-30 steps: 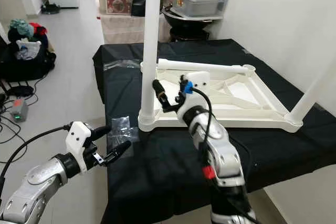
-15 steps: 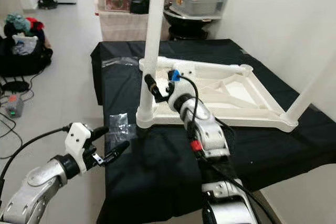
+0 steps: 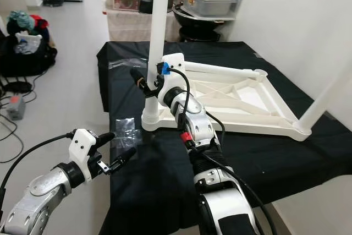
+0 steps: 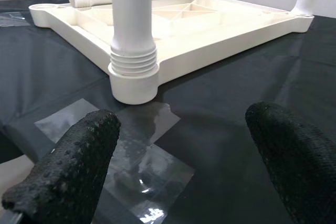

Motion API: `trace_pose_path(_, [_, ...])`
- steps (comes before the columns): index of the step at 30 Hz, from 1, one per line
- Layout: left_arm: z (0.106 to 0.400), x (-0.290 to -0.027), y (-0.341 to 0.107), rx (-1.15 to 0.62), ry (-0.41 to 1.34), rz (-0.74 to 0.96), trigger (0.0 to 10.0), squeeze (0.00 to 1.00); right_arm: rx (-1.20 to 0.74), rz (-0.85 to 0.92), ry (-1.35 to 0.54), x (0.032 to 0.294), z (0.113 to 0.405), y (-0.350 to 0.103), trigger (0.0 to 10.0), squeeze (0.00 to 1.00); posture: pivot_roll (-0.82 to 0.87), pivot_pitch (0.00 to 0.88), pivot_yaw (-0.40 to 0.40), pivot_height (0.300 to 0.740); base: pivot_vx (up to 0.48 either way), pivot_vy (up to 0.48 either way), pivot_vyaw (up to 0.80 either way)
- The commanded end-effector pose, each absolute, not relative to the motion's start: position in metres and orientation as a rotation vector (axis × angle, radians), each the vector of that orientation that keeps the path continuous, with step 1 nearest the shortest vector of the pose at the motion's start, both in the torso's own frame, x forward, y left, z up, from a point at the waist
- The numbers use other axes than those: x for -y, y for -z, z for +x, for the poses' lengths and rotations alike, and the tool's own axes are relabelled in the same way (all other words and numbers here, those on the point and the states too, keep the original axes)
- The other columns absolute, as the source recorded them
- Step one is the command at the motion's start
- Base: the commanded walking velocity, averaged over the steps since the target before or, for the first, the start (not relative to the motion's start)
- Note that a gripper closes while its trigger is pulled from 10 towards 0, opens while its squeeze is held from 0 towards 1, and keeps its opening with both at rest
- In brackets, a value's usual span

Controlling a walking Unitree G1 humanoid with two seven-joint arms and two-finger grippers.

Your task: Building children table

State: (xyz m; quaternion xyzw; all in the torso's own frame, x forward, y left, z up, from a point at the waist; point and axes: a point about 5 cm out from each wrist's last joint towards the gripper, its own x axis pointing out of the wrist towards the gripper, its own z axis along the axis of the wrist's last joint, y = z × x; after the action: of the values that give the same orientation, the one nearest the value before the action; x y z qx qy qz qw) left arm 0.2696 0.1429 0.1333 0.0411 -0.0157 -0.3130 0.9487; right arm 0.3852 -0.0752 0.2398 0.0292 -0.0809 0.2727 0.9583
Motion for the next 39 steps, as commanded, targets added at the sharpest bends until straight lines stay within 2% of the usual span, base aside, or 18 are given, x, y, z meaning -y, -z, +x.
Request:
trace_pose_path(1, [0.267, -0.140, -0.131, 0.025, 0.641, 0.089, 10.0, 0.00, 0.125, 0.041, -0.519, 0.074, 0.391, -0.232, 10.0, 0.00, 0.19, 0.000, -0.137, 0.740, 0.000, 0.000, 0.00])
trace_pose_path(3, [0.268, -0.139, -0.131, 0.024, 0.641, 0.089, 10.0, 0.00, 0.088, 0.051, -0.480, 0.077, 0.395, -0.227, 10.0, 0.00, 0.19, 0.000, -0.138, 0.740, 0.000, 0.000, 0.00])
trace_pose_path(4, [0.268, -0.138, -0.131, 0.026, 0.641, 0.088, 10.0, 0.00, 0.064, 0.057, -0.454, 0.080, 0.398, -0.224, 2.8, 0.00, 0.19, 0.000, -0.141, 0.740, 0.000, 0.000, 0.00])
trace_pose_path(5, [0.268, -0.138, -0.131, 0.026, 0.641, 0.088, 10.0, 0.00, 0.064, 0.057, -0.454, 0.080, 0.398, -0.224, 2.8, 0.00, 0.19, 0.000, -0.141, 0.740, 0.000, 0.000, 0.00])
trace_pose_path(6, [0.269, -0.138, -0.132, 0.027, 0.640, 0.087, 10.0, 0.00, 0.052, 0.064, -0.427, 0.082, 0.400, -0.221, 0.0, 0.00, 0.19, 0.000, -0.141, 0.740, 0.000, 0.000, 0.00])
trace_pose_path(17, [0.268, -0.139, -0.130, 0.022, 0.634, 0.087, 10.0, 0.00, 0.059, 0.123, -0.306, 0.094, 0.404, -0.221, 0.0, 0.00, 0.18, 0.000, -0.137, 0.740, 0.000, 0.000, 0.00])
trace_pose_path(23, [0.269, -0.138, -0.129, 0.019, 0.636, 0.087, 10.0, 0.00, 0.103, 0.126, -0.343, 0.096, 0.398, -0.219, 0.0, 0.00, 0.17, 0.000, -0.126, 0.740, 0.000, 0.000, 0.00])
trace_pose_path(29, [0.268, -0.137, -0.126, 0.010, 0.648, 0.083, 10.0, 0.00, 0.153, 0.074, -0.498, 0.107, 0.371, -0.213, 0.0, 0.00, 0.14, 0.000, -0.112, 0.740, 0.000, 0.000, 0.00])
trace_pose_path(32, [0.268, -0.136, -0.125, 0.002, 0.660, 0.081, 10.0, 0.00, 0.083, -0.039, -0.655, 0.140, 0.330, -0.190, 0.0, 0.00, 0.11, 0.000, -0.087, 0.740, 0.000, 0.000, 0.00])
trace_pose_path(33, [0.268, -0.136, -0.125, 0.002, 0.660, 0.081, 10.0, 0.00, 0.083, -0.039, -0.655, 0.140, 0.330, -0.190, 0.0, 0.00, 0.11, 0.000, -0.087, 0.740, 0.000, 0.000, 0.00])
trace_pose_path(34, [0.268, -0.135, -0.124, 0.000, 0.664, 0.079, 10.0, 0.00, 0.046, -0.074, -0.670, 0.155, 0.319, -0.184, 0.0, 0.00, 0.09, 0.000, -0.079, 0.740, 0.000, 0.000, 0.00])
trace_pose_path(36, [0.267, -0.135, -0.124, -0.004, 0.671, 0.078, 10.0, 0.00, -0.001, -0.121, -0.608, 0.185, 0.310, -0.180, 0.2, 0.00, 0.07, 0.000, -0.069, 0.740, 0.000, 0.000, 0.00])
trace_pose_path(37, [0.267, -0.135, -0.124, -0.004, 0.671, 0.078, 10.0, 0.00, -0.001, -0.121, -0.608, 0.185, 0.310, -0.180, 0.2, 0.00, 0.07, 0.000, -0.069, 0.740, 0.000, 0.000, 0.00])
trace_pose_path(39, [0.267, -0.134, -0.123, -0.007, 0.677, 0.077, 10.0, 0.00, -0.016, -0.141, -0.563, 0.204, 0.301, -0.183, 0.0, 0.00, 0.07, 0.000, -0.069, 0.740, 0.000, 0.000, 0.00])
